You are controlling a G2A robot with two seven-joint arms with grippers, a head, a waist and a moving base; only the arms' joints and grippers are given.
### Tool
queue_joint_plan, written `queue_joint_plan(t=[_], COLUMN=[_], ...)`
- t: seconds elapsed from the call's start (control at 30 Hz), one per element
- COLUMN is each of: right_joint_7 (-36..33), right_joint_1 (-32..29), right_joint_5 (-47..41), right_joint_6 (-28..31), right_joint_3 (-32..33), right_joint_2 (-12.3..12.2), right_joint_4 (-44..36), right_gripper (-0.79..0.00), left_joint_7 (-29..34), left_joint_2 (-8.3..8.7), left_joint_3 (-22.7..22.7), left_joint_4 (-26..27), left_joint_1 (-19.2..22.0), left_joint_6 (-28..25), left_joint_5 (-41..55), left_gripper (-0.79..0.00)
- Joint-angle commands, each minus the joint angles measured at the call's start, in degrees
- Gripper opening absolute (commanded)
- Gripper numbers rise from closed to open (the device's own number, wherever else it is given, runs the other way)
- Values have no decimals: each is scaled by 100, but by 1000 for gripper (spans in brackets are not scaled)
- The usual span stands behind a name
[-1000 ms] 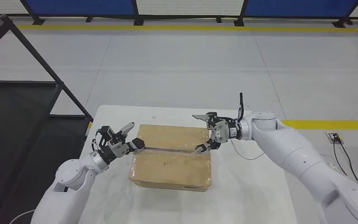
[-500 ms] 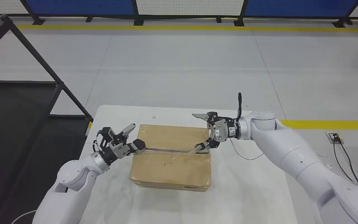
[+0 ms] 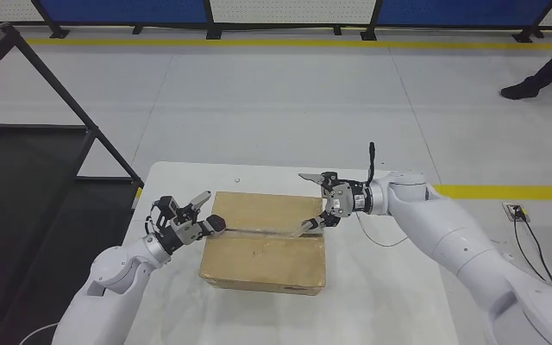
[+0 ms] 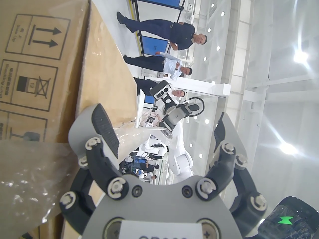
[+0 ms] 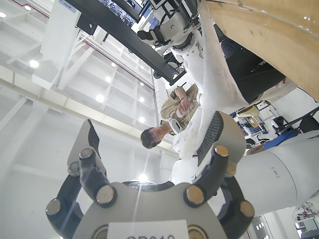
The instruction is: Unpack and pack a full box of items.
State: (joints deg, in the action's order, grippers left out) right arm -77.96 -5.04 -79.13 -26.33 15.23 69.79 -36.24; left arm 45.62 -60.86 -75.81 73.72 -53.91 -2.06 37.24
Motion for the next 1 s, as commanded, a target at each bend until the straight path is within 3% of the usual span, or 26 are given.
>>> queue_joint_plan(t=[0.0, 0.53, 0.97], right_joint_7=[80, 863, 2020], right_joint_1=[-38, -310, -759], right_joint_5=[5, 1203, 2158], right_joint_6=[40, 264, -12], right_joint_3=[19, 670, 1366], right_joint_2=[-2, -461, -954], right_joint_4=[-38, -1088, -2330], right_gripper=[0, 0, 0], left_joint_7=[3, -9, -32], left_joint_2=[-4, -25, -44], left_joint_3=[-3, -29, -37], left_joint_4=[3, 83, 110], left_joint_1=[-2, -80, -103], left_joint_6=[-15, 6, 31], left_joint_5=[-4, -65, -113], left_gripper=[0, 0, 0])
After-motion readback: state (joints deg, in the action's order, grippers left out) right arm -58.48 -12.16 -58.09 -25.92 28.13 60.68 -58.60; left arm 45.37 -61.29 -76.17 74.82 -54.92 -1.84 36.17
